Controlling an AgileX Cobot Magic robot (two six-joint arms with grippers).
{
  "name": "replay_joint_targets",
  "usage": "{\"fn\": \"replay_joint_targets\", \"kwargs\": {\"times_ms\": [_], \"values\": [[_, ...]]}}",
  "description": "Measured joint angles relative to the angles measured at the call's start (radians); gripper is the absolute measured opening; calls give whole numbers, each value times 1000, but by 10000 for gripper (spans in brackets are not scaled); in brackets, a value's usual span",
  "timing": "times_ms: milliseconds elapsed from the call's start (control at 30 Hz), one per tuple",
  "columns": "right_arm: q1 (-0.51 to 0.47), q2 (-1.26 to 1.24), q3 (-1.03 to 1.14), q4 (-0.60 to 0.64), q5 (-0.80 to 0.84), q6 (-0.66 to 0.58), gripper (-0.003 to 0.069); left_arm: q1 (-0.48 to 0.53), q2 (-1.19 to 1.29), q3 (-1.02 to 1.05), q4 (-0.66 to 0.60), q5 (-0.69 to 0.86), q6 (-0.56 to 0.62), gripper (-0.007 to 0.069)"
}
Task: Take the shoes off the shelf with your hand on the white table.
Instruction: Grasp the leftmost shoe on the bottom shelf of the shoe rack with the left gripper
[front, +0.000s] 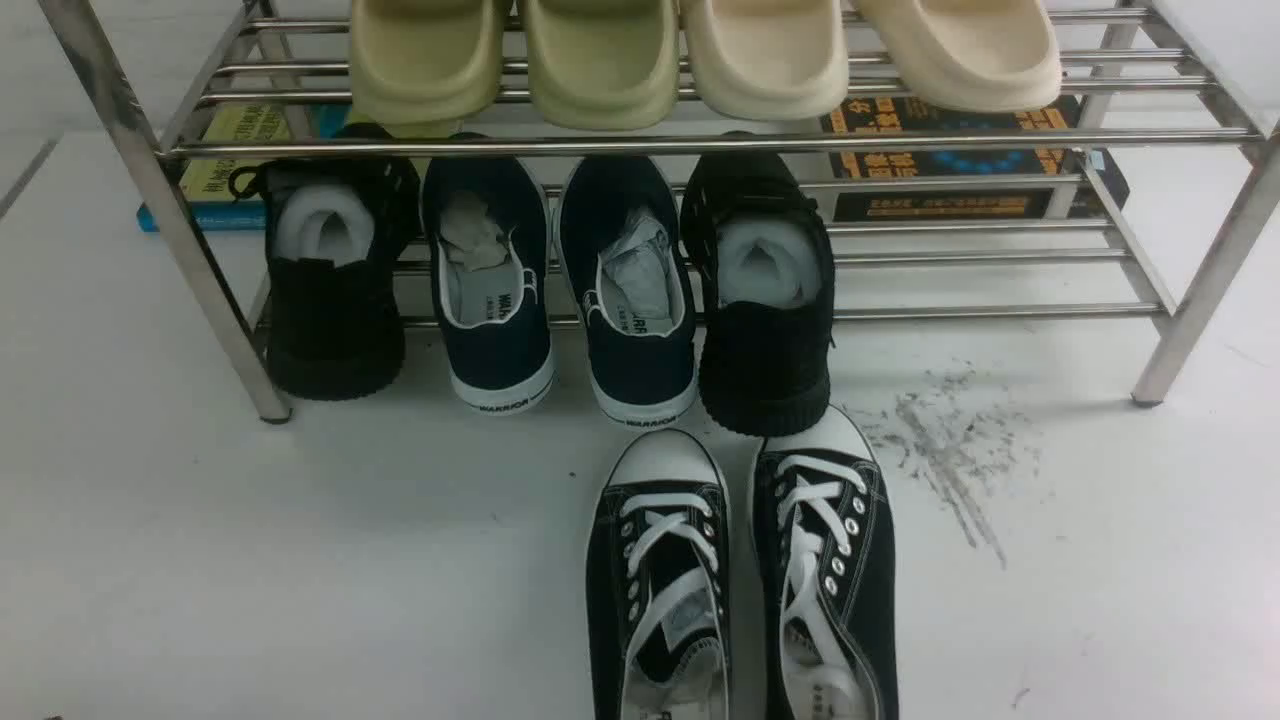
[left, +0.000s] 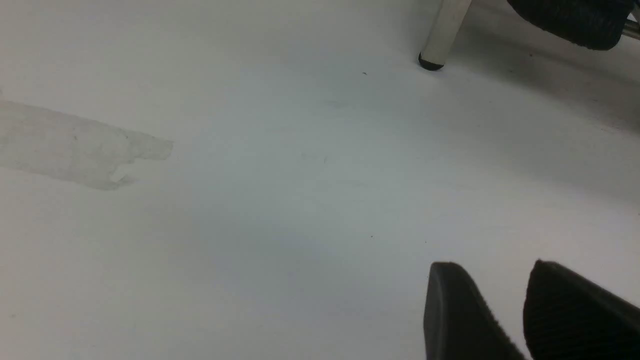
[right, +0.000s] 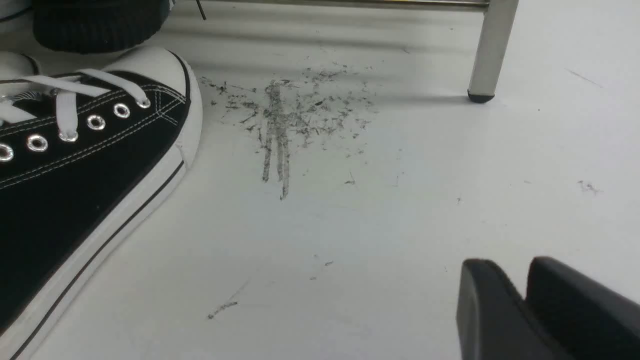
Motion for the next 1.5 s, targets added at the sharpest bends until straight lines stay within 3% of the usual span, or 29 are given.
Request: {"fn": "replay_joint_targets", "kwargs": {"times_ms": [1367,1500], "values": [[0,0,0,0,0,0,192,0,0,0,24,-1,0,239],[0,0,0,0,0,0,197,0,0,0,-23,-4,-58,239]]}}
